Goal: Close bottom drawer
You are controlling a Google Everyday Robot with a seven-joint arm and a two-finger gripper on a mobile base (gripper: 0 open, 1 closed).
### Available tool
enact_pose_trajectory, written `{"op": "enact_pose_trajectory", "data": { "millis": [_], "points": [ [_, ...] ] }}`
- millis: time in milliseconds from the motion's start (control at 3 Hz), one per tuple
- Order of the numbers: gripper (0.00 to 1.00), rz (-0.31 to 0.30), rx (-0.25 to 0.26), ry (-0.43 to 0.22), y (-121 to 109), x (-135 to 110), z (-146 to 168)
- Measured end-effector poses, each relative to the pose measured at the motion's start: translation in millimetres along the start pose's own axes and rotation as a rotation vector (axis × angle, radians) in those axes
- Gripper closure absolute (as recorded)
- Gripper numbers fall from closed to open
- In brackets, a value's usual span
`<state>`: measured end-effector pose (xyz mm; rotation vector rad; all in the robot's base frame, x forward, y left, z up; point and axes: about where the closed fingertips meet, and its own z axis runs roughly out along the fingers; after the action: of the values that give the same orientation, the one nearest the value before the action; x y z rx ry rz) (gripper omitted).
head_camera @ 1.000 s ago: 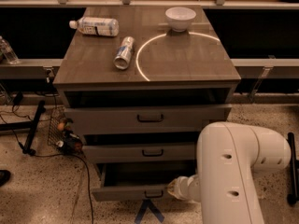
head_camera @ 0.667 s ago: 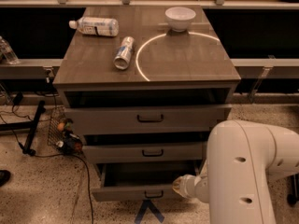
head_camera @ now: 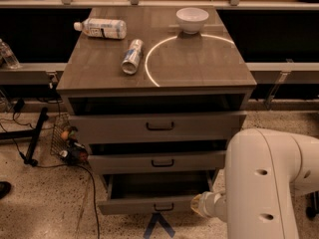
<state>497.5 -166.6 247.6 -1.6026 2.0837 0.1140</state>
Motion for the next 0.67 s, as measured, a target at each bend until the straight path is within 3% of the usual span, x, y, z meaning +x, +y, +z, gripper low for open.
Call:
{"op": "enact_pose_trajectory", "data": {
  "millis": [333, 667],
  "points": [
    [1.0, 0.014, -0.055, 0.005, 27.5, 14.6, 26.4],
    [1.0, 0.02, -0.078, -0.007, 38.5, 16.7, 47.9]
  ]
}}
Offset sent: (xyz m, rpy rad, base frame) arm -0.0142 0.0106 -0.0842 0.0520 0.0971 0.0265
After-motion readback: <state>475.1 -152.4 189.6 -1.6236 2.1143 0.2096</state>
